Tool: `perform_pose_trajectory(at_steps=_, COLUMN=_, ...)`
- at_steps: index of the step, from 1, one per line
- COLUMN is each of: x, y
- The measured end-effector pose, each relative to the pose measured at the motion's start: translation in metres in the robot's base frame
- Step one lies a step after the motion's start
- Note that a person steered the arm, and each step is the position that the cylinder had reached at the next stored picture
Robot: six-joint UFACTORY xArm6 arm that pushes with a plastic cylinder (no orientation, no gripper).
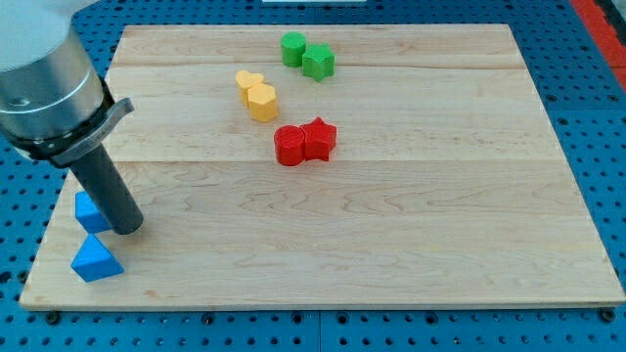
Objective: Slide the red blocks to the center left side of the board
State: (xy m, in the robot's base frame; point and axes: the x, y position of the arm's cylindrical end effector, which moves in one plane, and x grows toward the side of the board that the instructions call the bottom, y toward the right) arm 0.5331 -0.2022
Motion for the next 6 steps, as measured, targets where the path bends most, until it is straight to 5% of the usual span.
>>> perform_pose_trajectory(at_steps=1, x=-0.009, y=0.029)
perform_pose_trajectory(at_steps=3, x=-0.074, y=0.225)
perform_pose_trajectory(at_steps=4, x=-0.102, y=0.252)
perform_pose_trajectory(at_steps=6, x=-0.129, y=0.119)
